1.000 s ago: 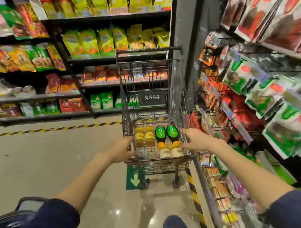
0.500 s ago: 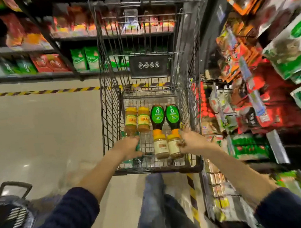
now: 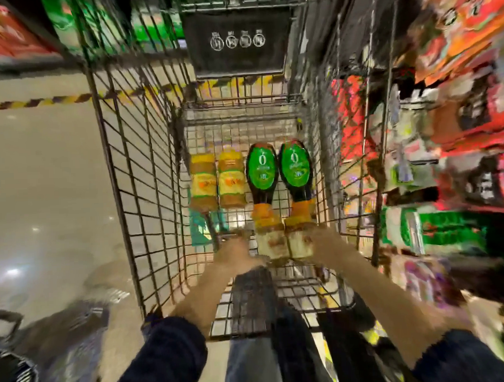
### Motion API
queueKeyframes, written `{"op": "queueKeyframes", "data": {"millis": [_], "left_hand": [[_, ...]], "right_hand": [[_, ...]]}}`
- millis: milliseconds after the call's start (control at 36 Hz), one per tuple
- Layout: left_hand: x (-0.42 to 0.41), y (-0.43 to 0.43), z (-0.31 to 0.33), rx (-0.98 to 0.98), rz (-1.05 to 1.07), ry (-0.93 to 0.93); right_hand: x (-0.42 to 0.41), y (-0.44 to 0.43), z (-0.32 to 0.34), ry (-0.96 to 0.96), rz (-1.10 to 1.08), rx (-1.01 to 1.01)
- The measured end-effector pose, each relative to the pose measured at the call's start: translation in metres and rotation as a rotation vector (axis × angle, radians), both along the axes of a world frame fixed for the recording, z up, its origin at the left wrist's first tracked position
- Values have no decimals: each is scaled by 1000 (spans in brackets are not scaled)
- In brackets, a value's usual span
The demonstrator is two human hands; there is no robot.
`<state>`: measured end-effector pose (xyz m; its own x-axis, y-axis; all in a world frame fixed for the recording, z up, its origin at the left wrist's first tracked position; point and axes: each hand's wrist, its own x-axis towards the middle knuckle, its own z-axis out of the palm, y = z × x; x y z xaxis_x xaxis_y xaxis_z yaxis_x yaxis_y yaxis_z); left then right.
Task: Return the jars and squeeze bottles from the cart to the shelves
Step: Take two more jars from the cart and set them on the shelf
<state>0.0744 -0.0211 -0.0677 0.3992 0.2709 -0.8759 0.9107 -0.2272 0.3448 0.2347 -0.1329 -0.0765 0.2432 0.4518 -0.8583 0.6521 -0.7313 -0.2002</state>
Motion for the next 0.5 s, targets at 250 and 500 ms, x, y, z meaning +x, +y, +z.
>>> {"op": "queueKeyframes", "data": {"millis": [250,500], "left_hand": [[21,-31,-53,-55,411,-31],[22,-46,-79,-118,590,-52]], "right_hand": [[2,1,-33,-46,-72,-26],[5,1,-43,-97,-122,-72]]}}
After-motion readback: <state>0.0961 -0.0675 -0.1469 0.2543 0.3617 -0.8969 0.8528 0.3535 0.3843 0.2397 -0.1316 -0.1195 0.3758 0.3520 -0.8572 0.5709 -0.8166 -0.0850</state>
